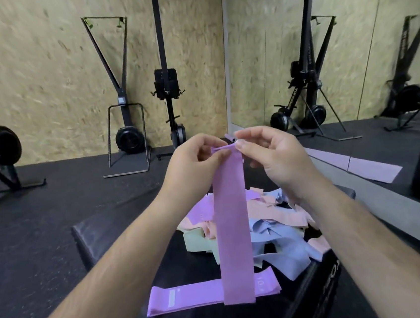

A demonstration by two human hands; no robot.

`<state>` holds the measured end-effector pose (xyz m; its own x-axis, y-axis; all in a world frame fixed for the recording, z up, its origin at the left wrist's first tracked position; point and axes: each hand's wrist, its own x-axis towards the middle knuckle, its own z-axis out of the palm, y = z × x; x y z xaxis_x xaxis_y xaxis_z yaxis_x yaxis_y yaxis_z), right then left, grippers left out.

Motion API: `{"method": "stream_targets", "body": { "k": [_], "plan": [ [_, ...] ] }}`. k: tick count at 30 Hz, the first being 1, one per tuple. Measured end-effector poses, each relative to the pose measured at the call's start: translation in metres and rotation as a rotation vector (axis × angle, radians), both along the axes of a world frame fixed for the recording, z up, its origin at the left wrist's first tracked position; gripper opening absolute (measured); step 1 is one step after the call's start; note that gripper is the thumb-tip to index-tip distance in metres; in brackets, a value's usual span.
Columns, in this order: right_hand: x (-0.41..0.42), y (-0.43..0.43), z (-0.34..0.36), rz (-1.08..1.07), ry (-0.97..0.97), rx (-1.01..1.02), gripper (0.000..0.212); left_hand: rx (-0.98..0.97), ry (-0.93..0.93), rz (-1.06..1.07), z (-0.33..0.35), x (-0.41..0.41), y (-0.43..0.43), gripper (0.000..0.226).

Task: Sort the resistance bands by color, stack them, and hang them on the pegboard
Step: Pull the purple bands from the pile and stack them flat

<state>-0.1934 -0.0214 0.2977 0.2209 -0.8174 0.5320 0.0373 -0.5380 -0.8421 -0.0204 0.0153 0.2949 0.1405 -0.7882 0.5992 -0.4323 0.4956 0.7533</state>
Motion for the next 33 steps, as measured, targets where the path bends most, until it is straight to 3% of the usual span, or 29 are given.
{"method": "stream_targets", "body": {
  "k": [4,10,13,18,22,25,27,30,33],
  "plan": [
    [0.001,0.004,0.001,-0.005,-0.010,-0.039,0.012,-0.070,-0.090,0.045,0.009,0.005,0.007,0.006],
    [0.012,0.006,-0.006,0.070,0.126,0.021,0.013,-0.002,-0.012,0.008,0.011,0.010,0.010,0.008],
    [0.020,0.005,-0.008,0.045,0.110,0.020,0.012,-0.024,0.014,0.034,0.010,0.014,0.011,0.005],
    [0.031,0.010,-0.004,-0.010,0.062,-0.033,0.009,-0.069,0.067,0.049,0.011,0.014,0.017,0.027],
    [0.033,0.014,-0.001,0.025,0.061,-0.063,0.003,-0.020,0.148,0.014,0.014,0.013,0.019,0.017],
    [0.032,0.016,-0.001,0.085,0.086,-0.078,0.018,0.052,0.253,-0.104,0.015,0.011,0.023,0.017],
    [0.031,0.017,-0.002,0.098,0.106,-0.092,0.023,0.032,0.199,-0.074,0.014,0.011,0.024,0.019],
    [0.035,0.014,-0.011,0.086,0.073,-0.050,0.014,-0.017,0.131,-0.037,0.011,0.010,0.021,0.012],
    [0.041,0.009,-0.022,0.125,-0.022,0.074,0.031,-0.038,0.079,0.007,0.008,0.010,0.018,0.012]
  ]
}}
